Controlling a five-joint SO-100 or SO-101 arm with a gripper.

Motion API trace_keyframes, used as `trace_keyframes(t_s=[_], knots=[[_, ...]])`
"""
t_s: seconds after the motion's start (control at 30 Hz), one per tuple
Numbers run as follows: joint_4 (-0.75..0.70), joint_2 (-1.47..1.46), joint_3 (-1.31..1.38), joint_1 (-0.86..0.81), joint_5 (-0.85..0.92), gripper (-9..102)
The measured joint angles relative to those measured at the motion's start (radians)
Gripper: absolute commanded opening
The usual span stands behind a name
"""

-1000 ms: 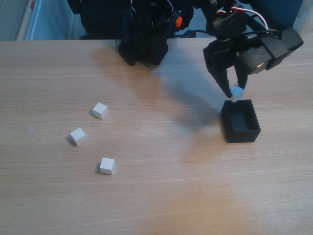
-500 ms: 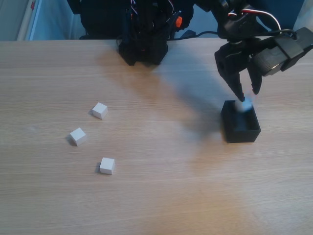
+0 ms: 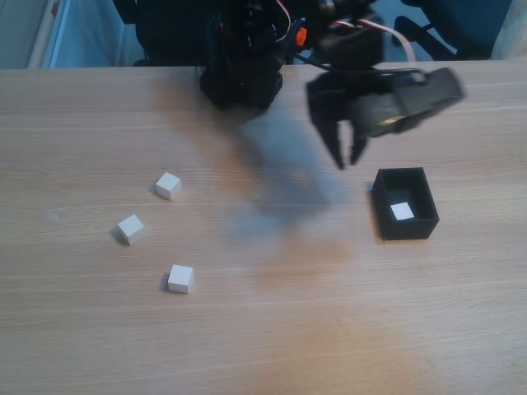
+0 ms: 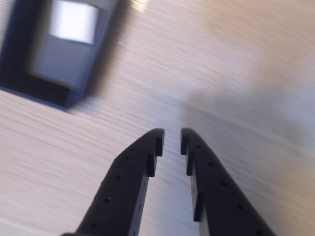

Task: Pick blocks and place them in the box.

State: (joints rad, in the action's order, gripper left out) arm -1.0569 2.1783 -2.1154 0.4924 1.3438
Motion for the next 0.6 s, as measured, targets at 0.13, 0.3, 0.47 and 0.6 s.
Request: trace_keyframes(t_s=[0.13,0.3,0.47,0.6], knots=[[-0.049,0.181,-0.149,-0.189,0.094,0],[-0.064,0.264,-0.227,-0.460,0.150,0],[0.034,0.232,-0.233,-0.653,0.118,10],[0.175,0.164,-0.233,-0.790,0.092,15]])
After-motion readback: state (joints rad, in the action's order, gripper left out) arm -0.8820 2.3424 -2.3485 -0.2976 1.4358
